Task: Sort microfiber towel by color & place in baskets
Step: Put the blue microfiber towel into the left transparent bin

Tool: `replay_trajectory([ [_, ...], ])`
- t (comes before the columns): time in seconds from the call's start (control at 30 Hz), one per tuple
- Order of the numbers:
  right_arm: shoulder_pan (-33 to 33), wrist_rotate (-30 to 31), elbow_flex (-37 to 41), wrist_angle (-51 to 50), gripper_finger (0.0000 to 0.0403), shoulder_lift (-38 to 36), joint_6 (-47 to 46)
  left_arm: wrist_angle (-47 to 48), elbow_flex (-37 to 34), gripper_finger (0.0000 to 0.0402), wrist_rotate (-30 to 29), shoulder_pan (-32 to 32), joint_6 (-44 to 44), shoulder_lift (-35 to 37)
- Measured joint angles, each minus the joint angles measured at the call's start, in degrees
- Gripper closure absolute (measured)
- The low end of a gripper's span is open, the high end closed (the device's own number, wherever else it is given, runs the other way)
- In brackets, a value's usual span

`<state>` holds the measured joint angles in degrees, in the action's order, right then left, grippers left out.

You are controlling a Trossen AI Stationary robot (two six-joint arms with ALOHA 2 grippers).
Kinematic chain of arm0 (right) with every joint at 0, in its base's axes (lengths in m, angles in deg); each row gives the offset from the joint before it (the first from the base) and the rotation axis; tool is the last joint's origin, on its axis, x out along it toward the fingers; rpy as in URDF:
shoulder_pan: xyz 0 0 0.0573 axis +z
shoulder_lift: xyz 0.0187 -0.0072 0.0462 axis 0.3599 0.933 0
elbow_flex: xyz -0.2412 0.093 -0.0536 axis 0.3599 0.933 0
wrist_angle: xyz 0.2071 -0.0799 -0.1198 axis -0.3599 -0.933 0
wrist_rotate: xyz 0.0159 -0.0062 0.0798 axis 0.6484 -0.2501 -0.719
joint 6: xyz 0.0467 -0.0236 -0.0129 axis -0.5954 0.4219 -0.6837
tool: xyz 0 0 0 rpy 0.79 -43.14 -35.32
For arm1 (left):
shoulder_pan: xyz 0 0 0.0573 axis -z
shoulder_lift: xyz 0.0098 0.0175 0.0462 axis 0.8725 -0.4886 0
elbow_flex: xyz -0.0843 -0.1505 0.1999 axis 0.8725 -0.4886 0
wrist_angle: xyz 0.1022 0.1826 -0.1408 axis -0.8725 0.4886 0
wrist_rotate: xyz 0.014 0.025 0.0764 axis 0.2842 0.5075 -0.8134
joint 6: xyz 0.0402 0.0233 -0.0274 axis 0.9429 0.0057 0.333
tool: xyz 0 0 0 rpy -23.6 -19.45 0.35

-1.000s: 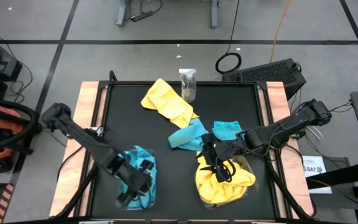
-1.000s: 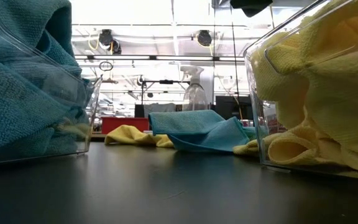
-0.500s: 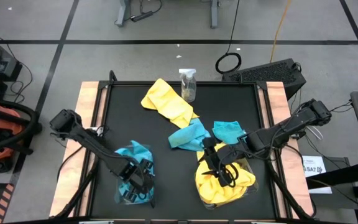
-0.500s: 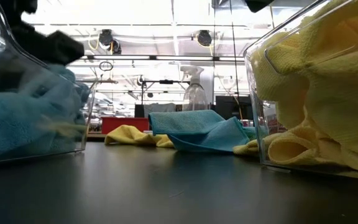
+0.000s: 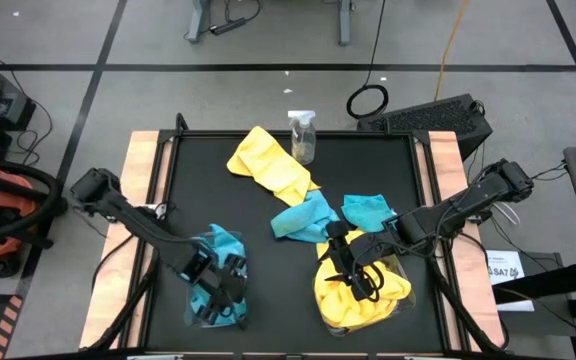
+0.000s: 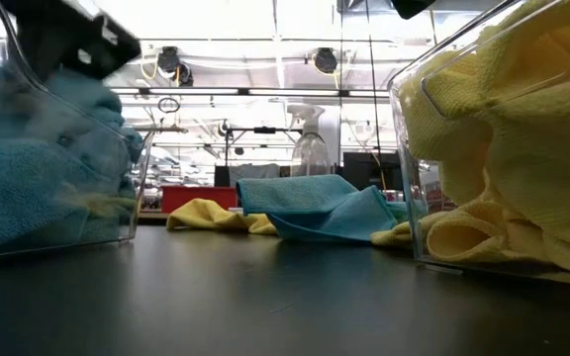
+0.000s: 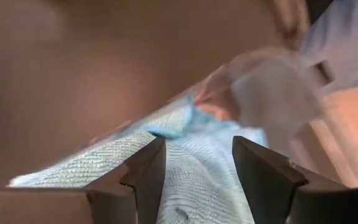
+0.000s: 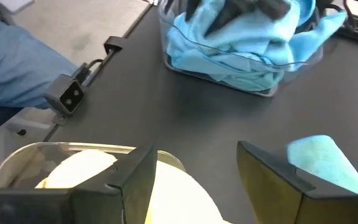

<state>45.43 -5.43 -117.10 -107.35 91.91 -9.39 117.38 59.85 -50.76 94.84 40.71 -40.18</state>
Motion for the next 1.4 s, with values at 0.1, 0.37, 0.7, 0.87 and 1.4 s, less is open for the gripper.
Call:
replay_trajectory([
  [0.1, -0.02, 2.32, 0.00, -0.10, 0.0188, 0.00, 0.25, 0.66, 1.34, 0.0207, 0.00, 0.07, -0.02, 3.47],
  [0.37, -1.27, 7.40, 0.00, -0.99, 0.0188, 0.00, 1.82, 2.87, 3.14, 0.0207, -0.26, 0.07, 0.24, 11.22],
  [0.7, -9.51, 6.82, 1.29, -3.02, 0.0188, 0.80, 4.50, 10.14, 3.14, 0.0207, -14.03, 0.07, 4.72, 16.78],
  [0.87, -15.52, 1.34, 3.37, -3.39, 0.0188, 1.55, 5.48, 10.62, 3.09, 0.0207, -16.55, 0.07, 8.35, 17.10],
  [1.4, -31.22, -14.06, 4.51, 1.18, 0.0188, 15.85, -0.04, 11.51, 2.90, 0.0207, -17.07, -2.25, 12.86, 17.12],
])
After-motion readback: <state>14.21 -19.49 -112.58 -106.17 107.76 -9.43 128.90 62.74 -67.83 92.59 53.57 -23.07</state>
